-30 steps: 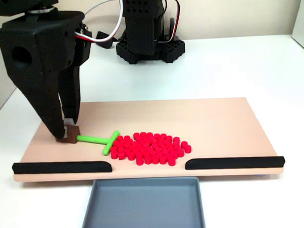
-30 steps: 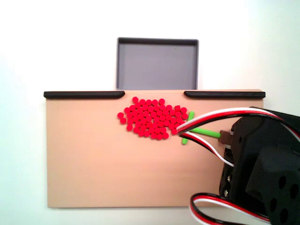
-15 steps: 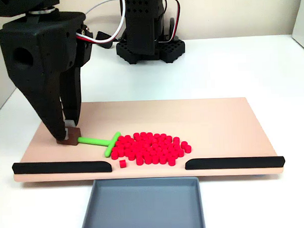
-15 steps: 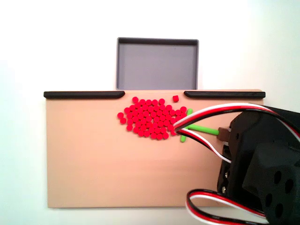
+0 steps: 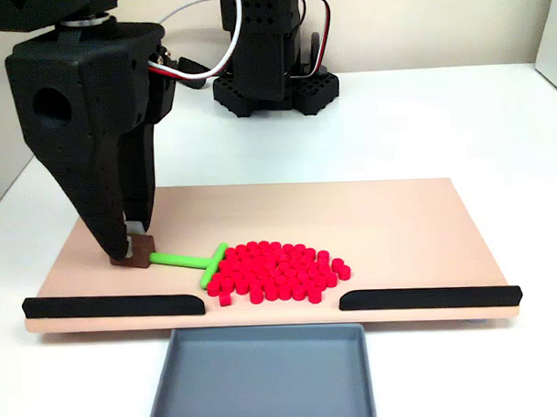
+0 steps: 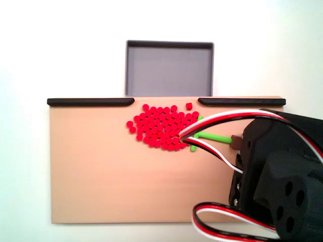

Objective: Gather the right side granules

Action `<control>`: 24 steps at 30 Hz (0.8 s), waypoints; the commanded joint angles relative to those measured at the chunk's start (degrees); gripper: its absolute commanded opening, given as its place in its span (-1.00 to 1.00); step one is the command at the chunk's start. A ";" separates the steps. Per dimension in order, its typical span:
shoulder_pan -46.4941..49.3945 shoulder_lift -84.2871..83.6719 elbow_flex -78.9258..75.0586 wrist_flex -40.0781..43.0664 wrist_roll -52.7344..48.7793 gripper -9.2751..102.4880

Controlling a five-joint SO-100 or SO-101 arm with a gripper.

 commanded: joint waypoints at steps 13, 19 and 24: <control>-1.14 -0.09 -0.88 0.09 -33.75 -0.84; -1.49 -0.26 -0.88 0.09 -33.40 -0.84; -1.58 -0.26 -0.88 0.09 -33.22 -0.84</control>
